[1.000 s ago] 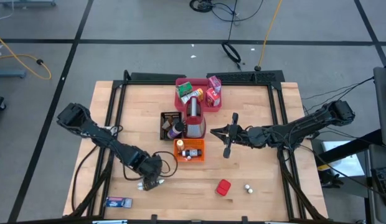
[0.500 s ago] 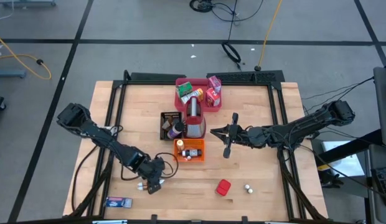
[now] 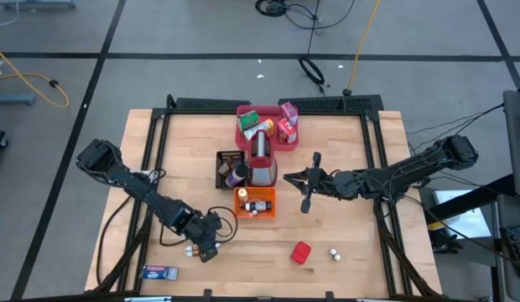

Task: Pick & Place Kitchen Items
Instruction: Put the blue food coloring bottle into the orange bin

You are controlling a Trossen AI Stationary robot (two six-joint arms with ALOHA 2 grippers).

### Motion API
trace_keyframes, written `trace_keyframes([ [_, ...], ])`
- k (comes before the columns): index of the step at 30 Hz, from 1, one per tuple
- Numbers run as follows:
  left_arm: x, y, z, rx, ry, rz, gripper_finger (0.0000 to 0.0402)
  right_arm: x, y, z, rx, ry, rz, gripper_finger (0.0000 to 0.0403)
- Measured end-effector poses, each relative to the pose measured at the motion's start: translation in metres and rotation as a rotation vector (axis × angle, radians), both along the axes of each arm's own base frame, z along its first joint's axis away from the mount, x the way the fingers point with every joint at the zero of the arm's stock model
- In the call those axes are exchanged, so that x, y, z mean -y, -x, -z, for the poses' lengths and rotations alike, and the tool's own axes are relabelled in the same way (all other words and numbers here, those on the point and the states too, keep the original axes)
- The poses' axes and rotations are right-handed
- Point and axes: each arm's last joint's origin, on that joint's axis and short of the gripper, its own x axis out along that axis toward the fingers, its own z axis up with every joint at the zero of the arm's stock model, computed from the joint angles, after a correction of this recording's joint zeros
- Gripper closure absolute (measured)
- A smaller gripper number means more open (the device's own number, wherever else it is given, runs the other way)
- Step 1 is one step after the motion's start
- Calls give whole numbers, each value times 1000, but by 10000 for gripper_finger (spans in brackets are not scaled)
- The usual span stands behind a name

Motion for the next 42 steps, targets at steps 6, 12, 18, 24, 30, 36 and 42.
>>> trace_keyframes([
  [6, 4, 3, 0, 13, -25, -14, 218, 0, 0, 0, -1, 0, 0, 385],
  [12, 5, 3, 3, 19, -54, -32, 218, 0, 0, 0, -2, 1, 0, 385],
  [18, 9, -2, 22, -46, -45, -31, 218, 0, 0, 1, -6, 2, 0, 385],
  [24, 11, -5, 24, -109, -129, -17, 218, 0, 0, 1, -12, 3, 0, 385],
  [30, 9, -3, 23, -127, -186, -19, 276, 0, 0, 2, -20, 6, 0, 385],
  [36, 9, -4, 23, -110, -193, -7, 365, 0, 0, 2, -21, 6, 0, 385],
  [42, 10, -10, 20, -74, -186, 8, 358, 0, 0, 2, -21, 6, 0, 385],
])
